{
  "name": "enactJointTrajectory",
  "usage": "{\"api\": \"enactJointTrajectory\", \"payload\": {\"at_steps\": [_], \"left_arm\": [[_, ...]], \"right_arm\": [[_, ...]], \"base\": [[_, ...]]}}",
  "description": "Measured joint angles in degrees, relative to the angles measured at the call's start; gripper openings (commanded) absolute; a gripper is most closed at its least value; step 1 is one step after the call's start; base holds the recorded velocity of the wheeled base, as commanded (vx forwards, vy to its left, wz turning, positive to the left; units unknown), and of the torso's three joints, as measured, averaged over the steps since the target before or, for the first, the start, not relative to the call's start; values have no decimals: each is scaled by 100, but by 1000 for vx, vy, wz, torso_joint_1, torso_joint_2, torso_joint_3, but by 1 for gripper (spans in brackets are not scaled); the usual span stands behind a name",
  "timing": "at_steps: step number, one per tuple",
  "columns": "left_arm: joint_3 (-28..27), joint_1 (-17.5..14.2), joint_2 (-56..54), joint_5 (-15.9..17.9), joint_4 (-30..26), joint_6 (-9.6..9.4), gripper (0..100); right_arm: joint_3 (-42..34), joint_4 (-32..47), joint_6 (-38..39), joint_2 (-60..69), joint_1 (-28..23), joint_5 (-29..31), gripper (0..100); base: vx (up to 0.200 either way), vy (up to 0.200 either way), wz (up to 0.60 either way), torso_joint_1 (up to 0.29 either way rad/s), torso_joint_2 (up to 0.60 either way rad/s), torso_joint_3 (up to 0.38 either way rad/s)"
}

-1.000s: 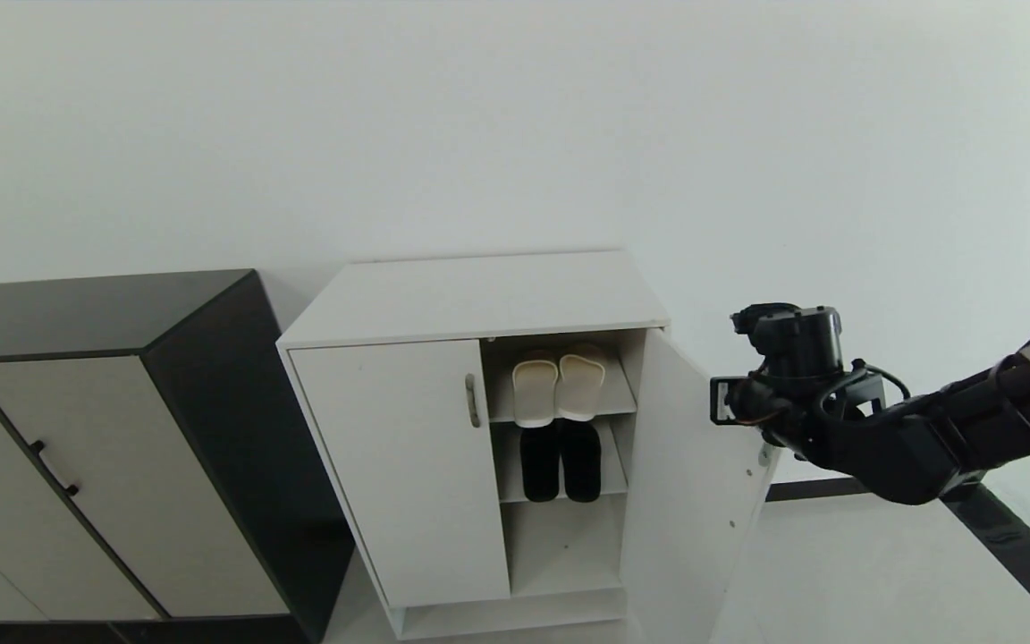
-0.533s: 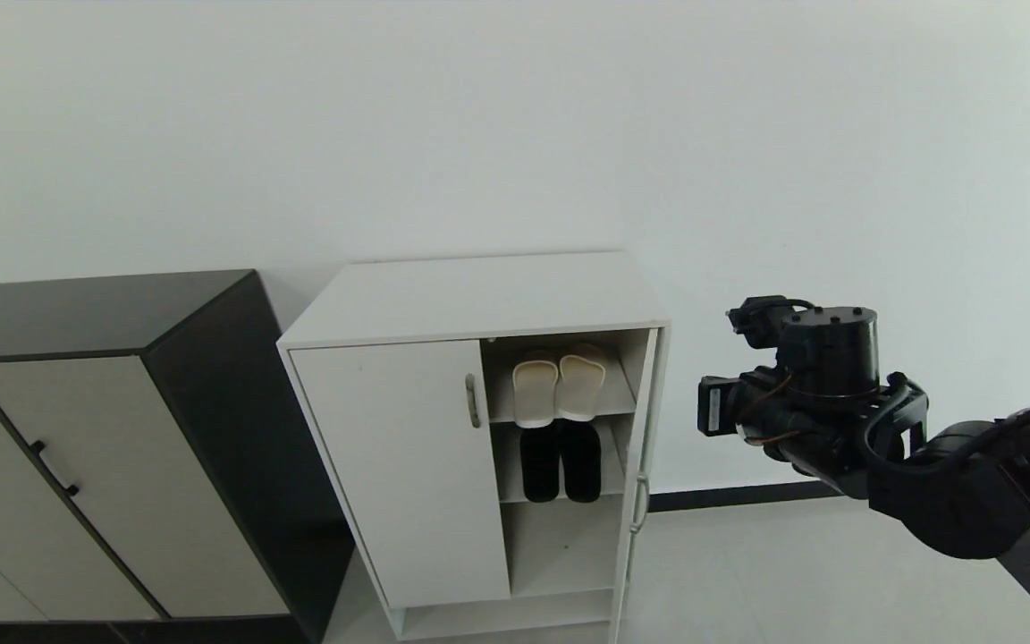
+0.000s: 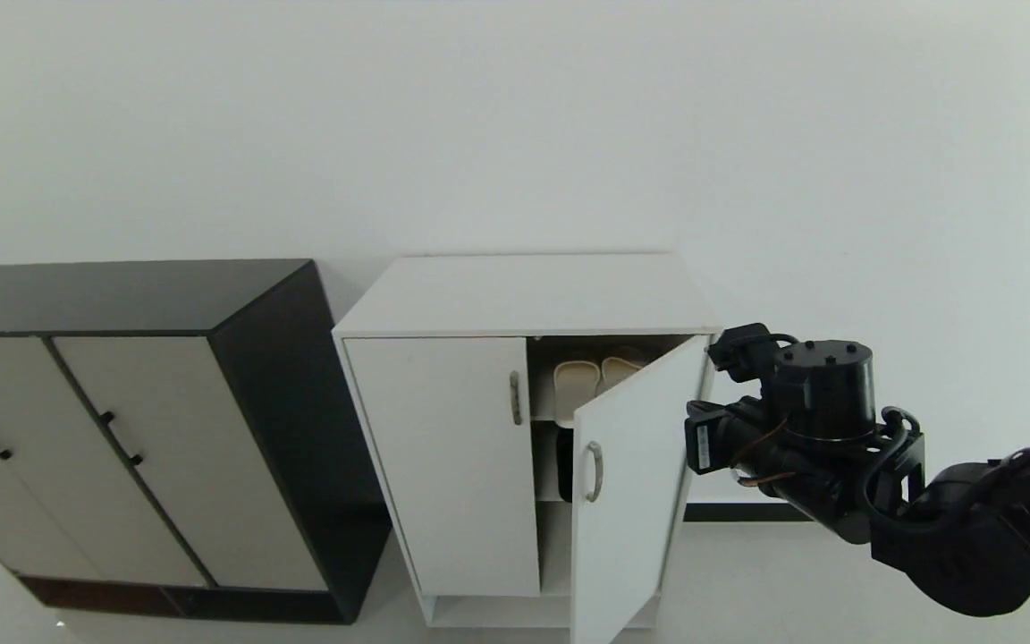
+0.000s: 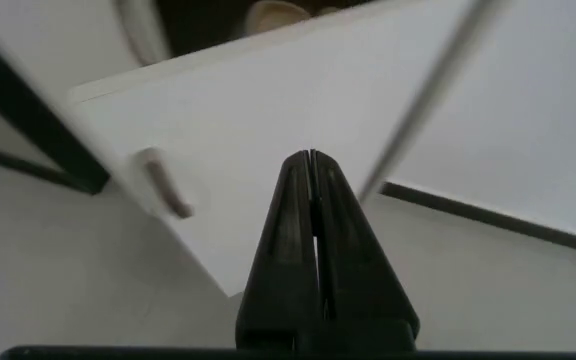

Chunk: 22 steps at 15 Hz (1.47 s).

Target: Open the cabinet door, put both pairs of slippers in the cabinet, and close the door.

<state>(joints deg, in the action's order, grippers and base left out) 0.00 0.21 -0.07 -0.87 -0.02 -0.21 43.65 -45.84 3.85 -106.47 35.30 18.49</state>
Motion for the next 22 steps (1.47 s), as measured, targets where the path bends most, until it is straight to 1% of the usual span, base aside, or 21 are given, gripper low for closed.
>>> {"api": "enactJointTrajectory", "payload": {"at_steps": [3,4,5,6,7,12,14,17,22], "left_arm": [[0,4,0,-9,-2,0,0],[0,-13,0,0,7,-4,0],[0,9,0,0,0,-4,0],[0,-2,0,-2,0,-4,0],[0,-5,0,2,2,-9,0],[0,-7,0,-2,2,-12,0],[0,0,0,0,0,-12,0],[0,-2,0,0,2,-6,0],[0,-5,0,11,2,-12,0]], "right_arm": [[-218,-567,2,-15,41,-66,0],[-356,-690,2,-4,33,-229,0],[-529,-749,-5,22,46,-563,0],[-724,-789,-18,83,55,-1086,0],[-914,-800,-30,166,37,-1451,0],[-1083,-901,-27,99,20,-1530,0],[-1078,-1180,-29,-119,35,-1517,0],[-992,-1705,-29,-625,59,-1515,0],[-496,-1758,-18,-1230,35,-1510,0]], "base": [[0,0,0,0,0,0],[0,0,0,0,0,0],[200,0,0,12,2,-2],[200,0,0,-7,2,2],[200,0,0,-12,-2,12],[200,0,0,8,5,3],[200,0,0,0,5,0],[0,0,0,0,0,0],[0,0,0,0,0,0]]}}
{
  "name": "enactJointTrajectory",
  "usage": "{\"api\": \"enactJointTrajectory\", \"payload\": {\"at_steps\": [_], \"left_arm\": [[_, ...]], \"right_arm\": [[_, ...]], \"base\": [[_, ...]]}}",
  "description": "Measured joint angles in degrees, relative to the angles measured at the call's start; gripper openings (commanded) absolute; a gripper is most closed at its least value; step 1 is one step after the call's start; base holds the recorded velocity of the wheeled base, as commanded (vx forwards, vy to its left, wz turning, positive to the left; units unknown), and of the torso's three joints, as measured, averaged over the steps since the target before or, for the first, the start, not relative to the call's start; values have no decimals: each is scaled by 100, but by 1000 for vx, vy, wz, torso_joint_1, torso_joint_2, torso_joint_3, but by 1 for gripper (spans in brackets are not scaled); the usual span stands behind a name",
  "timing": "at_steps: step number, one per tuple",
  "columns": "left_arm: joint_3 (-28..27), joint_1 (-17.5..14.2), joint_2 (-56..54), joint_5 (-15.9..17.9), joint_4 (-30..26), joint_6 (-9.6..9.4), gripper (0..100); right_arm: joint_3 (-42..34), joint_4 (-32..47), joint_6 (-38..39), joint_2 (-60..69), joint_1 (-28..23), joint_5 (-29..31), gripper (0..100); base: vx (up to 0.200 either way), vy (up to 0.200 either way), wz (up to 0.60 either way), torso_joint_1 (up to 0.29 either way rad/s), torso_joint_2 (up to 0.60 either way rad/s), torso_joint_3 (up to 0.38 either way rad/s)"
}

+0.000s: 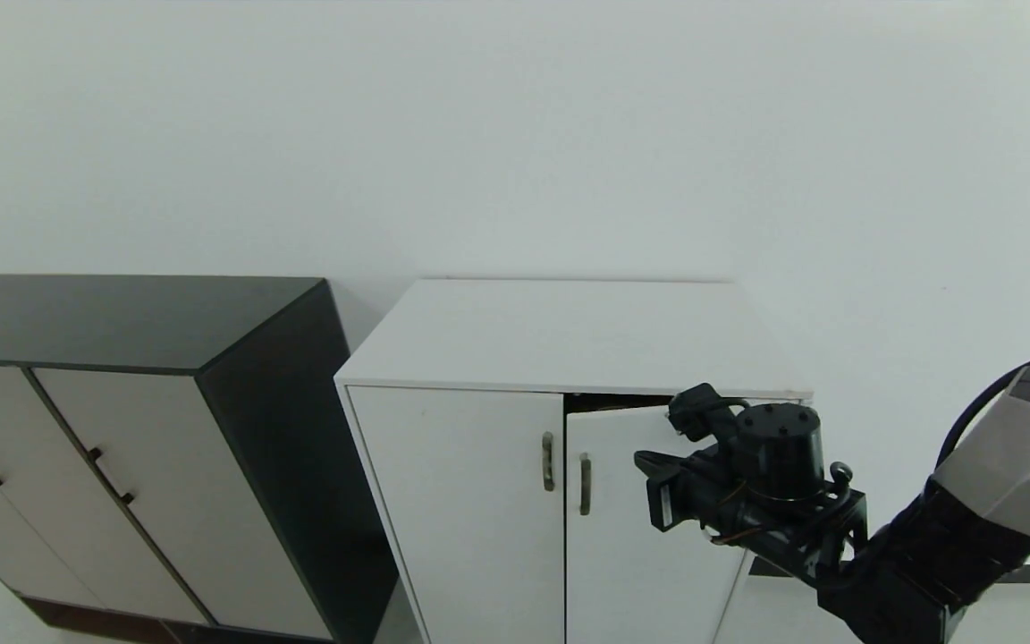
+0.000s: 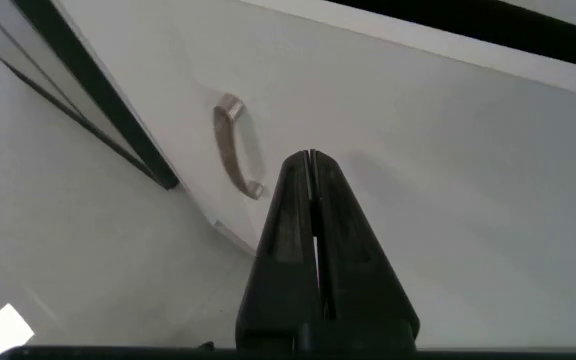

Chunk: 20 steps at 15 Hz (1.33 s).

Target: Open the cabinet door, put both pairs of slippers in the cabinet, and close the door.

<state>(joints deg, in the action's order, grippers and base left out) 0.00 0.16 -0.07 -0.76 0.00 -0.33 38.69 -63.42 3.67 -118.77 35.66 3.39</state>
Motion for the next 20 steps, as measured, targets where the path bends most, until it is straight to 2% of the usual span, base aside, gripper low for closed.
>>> {"api": "enactJointTrajectory", "payload": {"at_steps": [5,10,16,20], "left_arm": [[0,6,0,0,0,-2,0],[0,0,0,0,0,-2,0],[0,0,0,0,0,4,0],[0,2,0,0,0,6,0]], "right_arm": [[590,30,-1,-405,-134,0,0],[839,104,-15,-567,-272,5,0],[883,162,-15,-584,-313,5,0],[623,140,-15,-352,-154,5,0]], "base": [[0,0,0,0,0,0],[0,0,0,0,0,0],[0,0,0,0,0,0],[0,0,0,0,0,0]]}}
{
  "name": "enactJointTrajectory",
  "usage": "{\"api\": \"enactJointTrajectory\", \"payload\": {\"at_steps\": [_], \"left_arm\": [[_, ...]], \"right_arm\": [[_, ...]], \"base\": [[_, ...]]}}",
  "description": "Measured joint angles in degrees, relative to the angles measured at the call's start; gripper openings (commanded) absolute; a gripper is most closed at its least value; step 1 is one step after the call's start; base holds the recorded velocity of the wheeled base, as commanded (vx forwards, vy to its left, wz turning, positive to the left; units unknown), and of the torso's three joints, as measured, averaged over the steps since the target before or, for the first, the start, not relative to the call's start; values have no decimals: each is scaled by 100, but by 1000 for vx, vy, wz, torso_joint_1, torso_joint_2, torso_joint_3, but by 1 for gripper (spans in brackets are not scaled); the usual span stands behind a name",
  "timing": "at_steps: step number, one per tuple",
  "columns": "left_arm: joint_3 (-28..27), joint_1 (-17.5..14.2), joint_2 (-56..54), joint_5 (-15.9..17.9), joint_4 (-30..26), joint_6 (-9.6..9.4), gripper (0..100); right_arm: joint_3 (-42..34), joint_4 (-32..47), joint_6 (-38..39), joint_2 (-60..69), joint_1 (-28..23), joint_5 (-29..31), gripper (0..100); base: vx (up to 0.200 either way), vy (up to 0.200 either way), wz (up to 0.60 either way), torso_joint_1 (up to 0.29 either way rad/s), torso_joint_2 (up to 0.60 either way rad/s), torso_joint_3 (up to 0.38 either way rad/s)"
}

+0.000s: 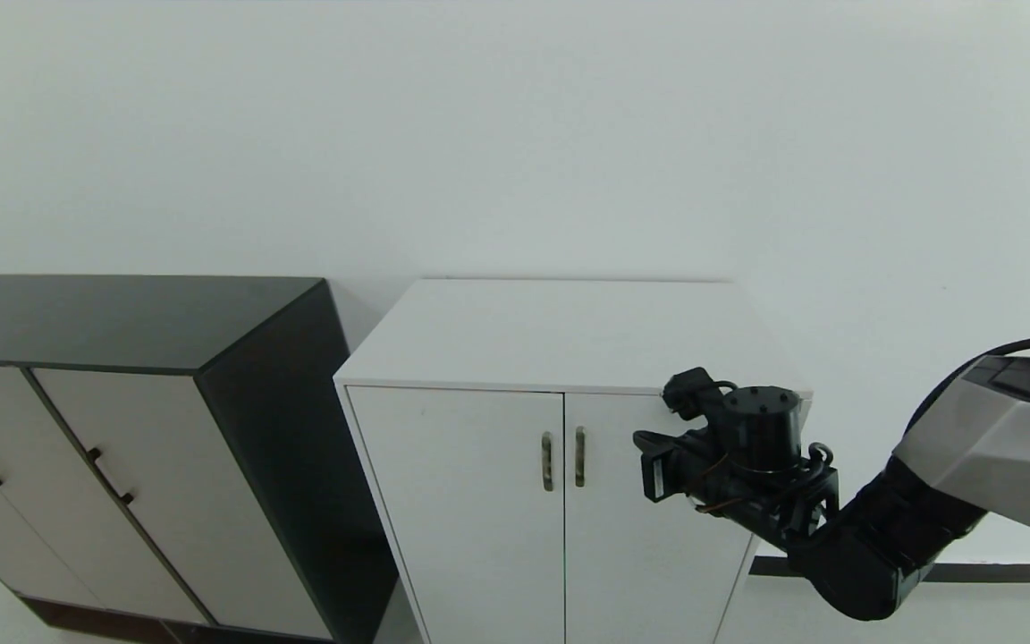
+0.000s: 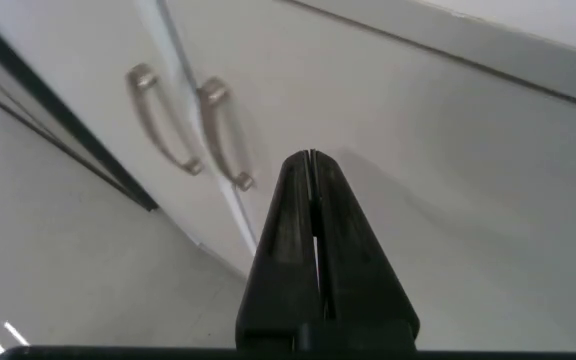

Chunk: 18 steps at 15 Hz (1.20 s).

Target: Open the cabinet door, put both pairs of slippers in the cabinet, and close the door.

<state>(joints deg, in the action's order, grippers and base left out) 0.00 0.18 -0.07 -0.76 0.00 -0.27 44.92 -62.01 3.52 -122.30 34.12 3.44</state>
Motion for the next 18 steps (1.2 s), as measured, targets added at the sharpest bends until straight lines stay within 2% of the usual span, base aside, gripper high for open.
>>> {"api": "enactJointTrajectory", "payload": {"at_steps": [3,6,9,11,13,15,18], "left_arm": [[0,0,0,-2,0,5,0],[0,0,0,-2,0,2,0],[0,0,0,-6,0,2,0],[0,0,0,-4,0,0,0],[0,0,0,-2,0,-2,0],[0,0,0,-17,0,5,0],[0,0,0,-20,0,6,0]], "right_arm": [[-413,2,-5,463,344,50,0],[-1078,49,-16,1284,578,428,0],[-1847,640,-16,2403,429,1057,0],[-2455,1326,-20,3449,-48,1525,0],[-2942,2274,-154,4697,-723,1727,0],[-3233,3482,-362,6037,-1268,1653,0],[-3407,5586,-581,8201,-1740,1339,0]], "base": [[0,0,0,0,0,0],[0,0,0,0,0,0],[0,0,0,0,0,0],[0,0,0,0,0,0],[0,0,0,0,0,0],[0,0,0,0,0,0],[0,0,0,0,0,0]]}}
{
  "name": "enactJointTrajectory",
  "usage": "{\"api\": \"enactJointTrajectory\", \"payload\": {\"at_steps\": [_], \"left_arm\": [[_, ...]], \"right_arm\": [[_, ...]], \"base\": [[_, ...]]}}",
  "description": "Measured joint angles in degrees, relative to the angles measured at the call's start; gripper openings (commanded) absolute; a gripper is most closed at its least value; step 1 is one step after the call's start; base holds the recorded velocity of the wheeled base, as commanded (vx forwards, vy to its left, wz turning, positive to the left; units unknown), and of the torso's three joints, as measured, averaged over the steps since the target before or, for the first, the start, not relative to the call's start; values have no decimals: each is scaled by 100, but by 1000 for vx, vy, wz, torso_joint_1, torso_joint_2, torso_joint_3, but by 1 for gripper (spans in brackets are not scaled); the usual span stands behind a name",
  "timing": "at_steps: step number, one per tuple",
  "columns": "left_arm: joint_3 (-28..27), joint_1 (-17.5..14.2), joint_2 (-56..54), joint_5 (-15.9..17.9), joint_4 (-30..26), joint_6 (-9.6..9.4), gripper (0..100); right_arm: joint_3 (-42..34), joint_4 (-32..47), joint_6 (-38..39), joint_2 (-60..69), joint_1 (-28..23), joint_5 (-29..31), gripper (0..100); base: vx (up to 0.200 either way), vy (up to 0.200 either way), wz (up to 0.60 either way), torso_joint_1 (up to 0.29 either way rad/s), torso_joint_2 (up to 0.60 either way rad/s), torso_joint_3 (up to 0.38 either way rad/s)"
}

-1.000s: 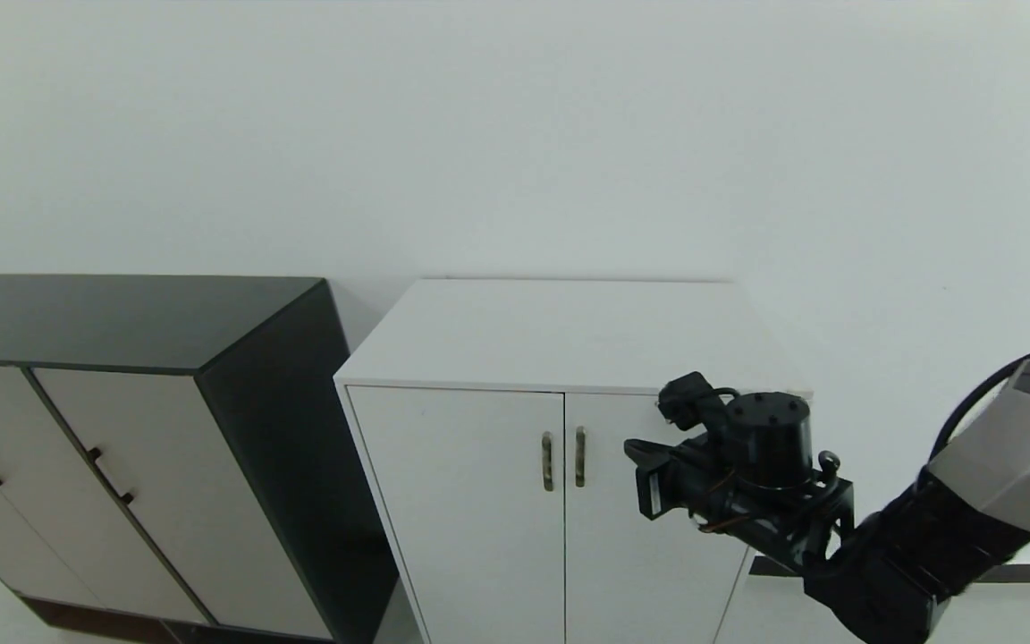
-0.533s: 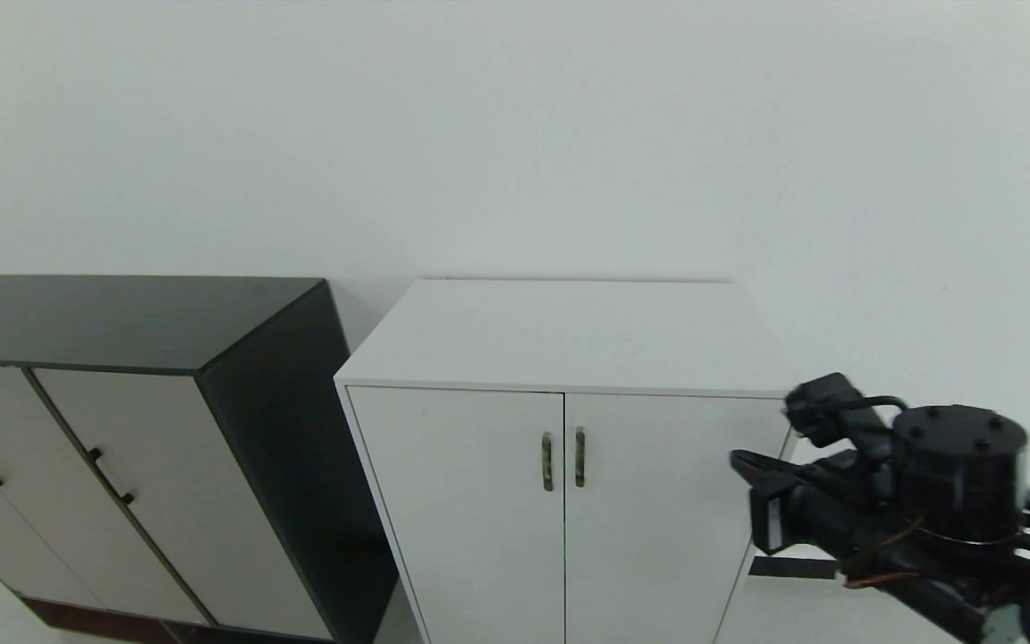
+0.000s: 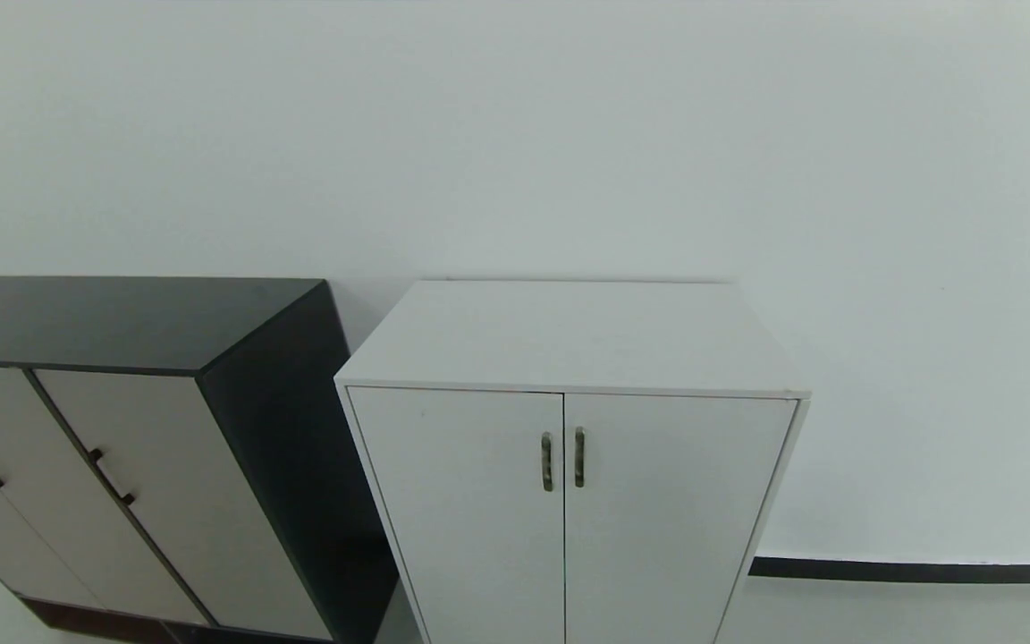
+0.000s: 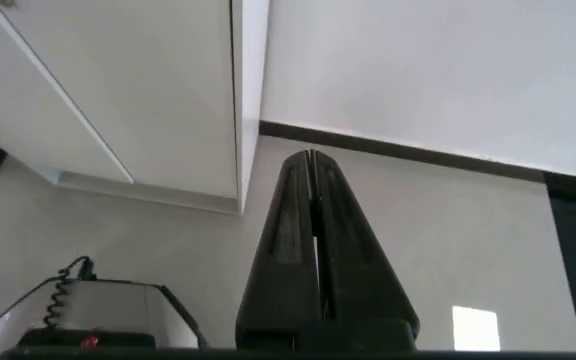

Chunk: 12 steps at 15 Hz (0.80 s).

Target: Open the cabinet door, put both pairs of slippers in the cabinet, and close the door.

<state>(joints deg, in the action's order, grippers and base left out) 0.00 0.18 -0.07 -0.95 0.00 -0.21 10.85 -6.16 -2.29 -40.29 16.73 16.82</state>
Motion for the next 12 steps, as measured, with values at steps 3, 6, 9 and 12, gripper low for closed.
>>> {"api": "enactJointTrajectory", "payload": {"at_steps": [3,6,9,12], "left_arm": [[0,0,0,0,0,2,0],[0,0,0,2,0,2,0],[0,0,0,0,0,2,0],[0,0,0,0,0,5,0]], "right_arm": [[-280,1045,-90,1738,-243,-664,0],[-617,1209,-115,2678,-322,-1122,0],[-702,1130,-101,3152,-317,-1291,0],[-758,974,-129,3418,-311,-1629,0]], "base": [[0,0,0,0,0,0],[0,0,0,0,0,0],[0,0,0,0,0,0],[0,0,0,0,0,0]]}}
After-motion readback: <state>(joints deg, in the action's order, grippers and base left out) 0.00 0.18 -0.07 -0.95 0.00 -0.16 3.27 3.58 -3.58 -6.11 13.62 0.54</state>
